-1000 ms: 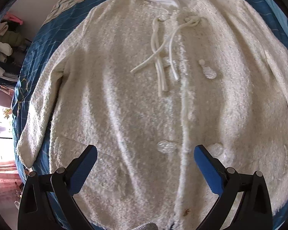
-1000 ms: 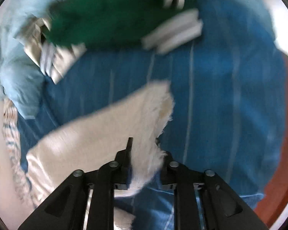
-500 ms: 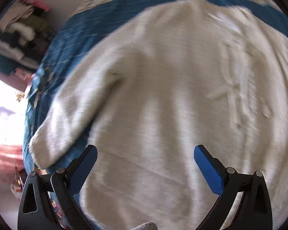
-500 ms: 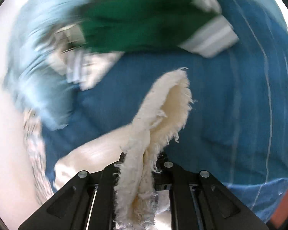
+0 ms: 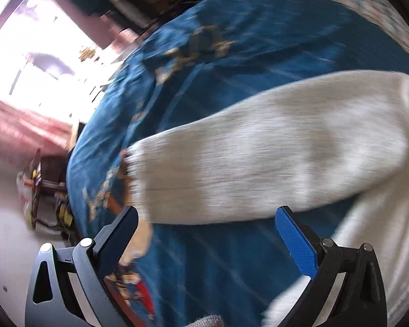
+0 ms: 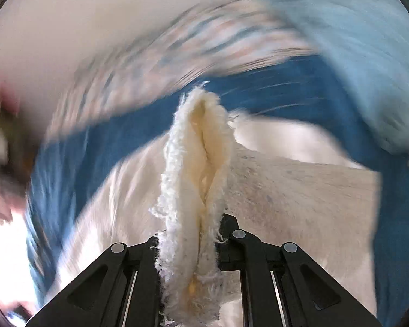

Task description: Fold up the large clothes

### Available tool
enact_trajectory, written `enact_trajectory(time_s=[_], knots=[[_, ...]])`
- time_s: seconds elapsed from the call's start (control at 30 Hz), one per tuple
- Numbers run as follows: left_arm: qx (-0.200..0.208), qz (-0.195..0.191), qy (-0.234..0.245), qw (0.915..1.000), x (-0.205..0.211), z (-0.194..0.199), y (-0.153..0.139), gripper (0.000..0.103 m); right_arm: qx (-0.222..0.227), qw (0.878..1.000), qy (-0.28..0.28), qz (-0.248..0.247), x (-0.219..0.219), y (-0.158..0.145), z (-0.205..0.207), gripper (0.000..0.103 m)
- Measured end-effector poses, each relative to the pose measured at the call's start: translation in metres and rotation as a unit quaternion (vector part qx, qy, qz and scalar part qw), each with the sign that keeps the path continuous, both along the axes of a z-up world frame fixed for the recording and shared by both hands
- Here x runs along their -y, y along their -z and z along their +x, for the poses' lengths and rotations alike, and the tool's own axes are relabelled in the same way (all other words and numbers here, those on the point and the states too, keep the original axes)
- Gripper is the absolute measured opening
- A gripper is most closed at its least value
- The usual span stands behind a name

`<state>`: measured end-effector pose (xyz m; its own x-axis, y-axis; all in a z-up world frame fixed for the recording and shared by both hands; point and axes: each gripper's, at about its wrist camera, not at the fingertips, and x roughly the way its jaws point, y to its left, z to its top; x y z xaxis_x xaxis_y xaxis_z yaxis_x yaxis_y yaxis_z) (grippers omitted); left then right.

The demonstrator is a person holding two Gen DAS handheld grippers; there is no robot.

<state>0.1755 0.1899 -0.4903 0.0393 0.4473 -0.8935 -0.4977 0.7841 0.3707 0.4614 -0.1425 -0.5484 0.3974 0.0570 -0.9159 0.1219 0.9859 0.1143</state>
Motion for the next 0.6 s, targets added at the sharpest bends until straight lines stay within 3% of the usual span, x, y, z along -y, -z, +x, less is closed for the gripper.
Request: enact_trajectory(time_s=[0.1,0.2,0.27,0.3,0.33,0.37,0.43,0.47,0.57,0.6], knots=[[-0.012,0.005,-0.027,0.9995,-0.026,-0.017,0.007,0.103,-0.055,0.989,-0.110,-0.076,-0.103,0.073,0.002,0.010],[-0.021,0.005,-0.048,0.9986,-0.044,-0.032,0.012,0.103,-0.090,0.977,-0.142,-0.131,-0.141,0.115,0.002,0.016],[-0.023,-0.001,-0.060,0.9979,-0.054,-0.040,0.014,0.103,-0.085,0.974,-0.156,-0.140,-0.148,0.115,-0.002,0.024],[-0.023,-0.009,-0.066,0.9975,-0.056,-0.044,0.016,0.103,-0.086,0.978,-0.159,-0.105,-0.144,0.108,-0.004,0.034],[-0.021,-0.024,-0.073,0.9969,-0.060,-0.048,0.016,0.103,-0.091,0.982,-0.157,-0.040,-0.136,0.096,-0.008,0.062],[-0.016,-0.048,-0.088,0.9949,-0.063,-0.053,0.018,0.103,-0.092,0.985,-0.147,0.021,-0.124,0.085,-0.011,0.073],[0.002,-0.094,-0.111,0.9893,-0.069,-0.063,0.019,0.103,-0.079,0.983,-0.107,0.126,-0.089,0.059,-0.024,0.076],[0.014,-0.129,-0.130,0.9830,-0.073,-0.069,0.022,0.103,-0.071,0.982,-0.085,0.154,-0.071,0.047,-0.032,0.076],[0.049,-0.199,-0.177,0.9626,-0.083,-0.080,0.033,0.103,-0.070,0.985,-0.032,0.155,-0.025,0.032,-0.060,0.076],[0.064,-0.226,-0.198,0.9515,-0.089,-0.082,0.043,0.102,-0.079,0.985,-0.017,0.150,-0.016,0.030,-0.071,0.076]])
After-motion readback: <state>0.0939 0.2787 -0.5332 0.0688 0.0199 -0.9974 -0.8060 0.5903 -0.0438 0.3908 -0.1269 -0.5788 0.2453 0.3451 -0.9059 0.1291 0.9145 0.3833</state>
